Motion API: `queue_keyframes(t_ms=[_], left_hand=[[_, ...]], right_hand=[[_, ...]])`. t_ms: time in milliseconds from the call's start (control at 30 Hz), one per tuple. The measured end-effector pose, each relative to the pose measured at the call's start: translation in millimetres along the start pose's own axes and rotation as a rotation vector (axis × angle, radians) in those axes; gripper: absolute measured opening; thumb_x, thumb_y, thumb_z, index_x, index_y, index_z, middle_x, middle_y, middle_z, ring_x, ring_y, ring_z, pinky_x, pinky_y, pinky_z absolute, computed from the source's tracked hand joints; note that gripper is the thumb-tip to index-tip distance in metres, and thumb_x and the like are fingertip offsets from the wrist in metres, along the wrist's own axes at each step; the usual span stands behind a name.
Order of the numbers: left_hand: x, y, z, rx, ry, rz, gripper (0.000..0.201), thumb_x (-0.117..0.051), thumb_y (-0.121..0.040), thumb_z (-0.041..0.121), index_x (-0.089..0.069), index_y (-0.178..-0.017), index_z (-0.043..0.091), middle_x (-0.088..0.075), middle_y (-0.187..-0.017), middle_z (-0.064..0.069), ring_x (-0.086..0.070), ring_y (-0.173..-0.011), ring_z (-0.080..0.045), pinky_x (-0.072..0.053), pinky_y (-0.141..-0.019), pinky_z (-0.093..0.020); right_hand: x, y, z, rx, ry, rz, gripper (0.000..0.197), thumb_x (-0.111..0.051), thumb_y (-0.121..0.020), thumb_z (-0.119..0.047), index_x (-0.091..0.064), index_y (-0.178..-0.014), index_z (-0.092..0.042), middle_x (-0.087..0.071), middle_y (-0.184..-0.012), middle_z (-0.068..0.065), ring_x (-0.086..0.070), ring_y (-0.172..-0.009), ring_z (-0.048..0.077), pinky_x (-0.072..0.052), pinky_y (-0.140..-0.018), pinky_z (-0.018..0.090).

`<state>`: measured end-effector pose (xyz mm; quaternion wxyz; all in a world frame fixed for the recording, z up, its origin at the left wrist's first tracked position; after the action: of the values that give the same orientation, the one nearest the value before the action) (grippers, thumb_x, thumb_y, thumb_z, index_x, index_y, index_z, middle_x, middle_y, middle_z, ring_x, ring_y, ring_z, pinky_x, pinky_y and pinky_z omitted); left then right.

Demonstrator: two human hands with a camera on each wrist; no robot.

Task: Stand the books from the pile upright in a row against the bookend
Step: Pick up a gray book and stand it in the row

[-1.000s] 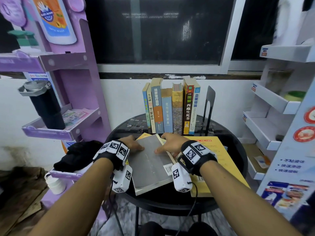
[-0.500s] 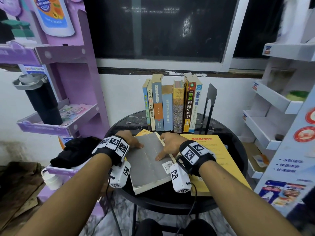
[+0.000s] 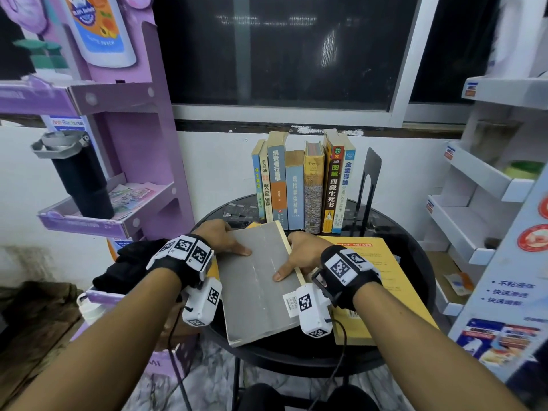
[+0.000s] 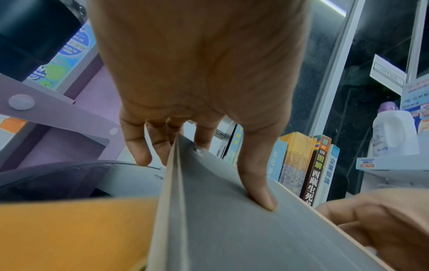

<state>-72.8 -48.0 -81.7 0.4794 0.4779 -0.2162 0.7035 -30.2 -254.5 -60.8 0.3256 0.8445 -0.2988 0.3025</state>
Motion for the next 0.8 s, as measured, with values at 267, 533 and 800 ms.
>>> queue_keyframes(t_ms=[267,533,800], left_hand=[[22,9,2,-0.005,0.377,-0.054,0.071,-0.094,-0.037,0.039,-0.061,-0.092,0.009,-0.071,-0.101,-0.011,-0.068,-0.094,-0.028,-0.057,-0.084,-0.043],[51,23,33,-0.188,0.49,-0.071,0.063,-0.097,-0.033,0.025,-0.057,-0.08,0.015,-0.07,-0.091,-0.013,-0.067,-0.081,-0.028,-0.057,-0.076,-0.043],[72,41,81,-0.413,0.433,-0.152,0.037,-0.086,-0.059,0.006,-0.065,-0.09,0.006,-0.072,-0.089,-0.01,-0.069,-0.078,-0.022,-0.059,-0.072,-0.035]], right_hand=[[13,5,-6,0.042,-0.196,0.012,0.044,-0.08,-0.073,0.002,-0.046,-0.095,-0.017,-0.06,-0.098,0.004,-0.061,-0.097,0.028,-0.055,-0.085,0.052],[40,19,-21,0.181,-0.358,0.062,0.033,-0.07,-0.086,-0.007,-0.053,-0.107,-0.026,-0.064,-0.114,0.006,-0.062,-0.107,0.032,-0.054,-0.076,0.063],[82,48,-22,0.279,-0.428,0.153,0.032,-0.068,-0.088,-0.014,-0.054,-0.117,-0.01,-0.063,-0.117,0.017,-0.068,-0.099,0.037,-0.054,-0.075,0.064]])
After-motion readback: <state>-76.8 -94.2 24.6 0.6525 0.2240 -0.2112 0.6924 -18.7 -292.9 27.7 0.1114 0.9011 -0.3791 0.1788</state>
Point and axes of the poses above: each hand's wrist, its own y-axis away from the middle knuckle, its own x-axis out of the back of the hand, z = x × y, the point moved 2 cm from there along -y, towards the middle knuckle
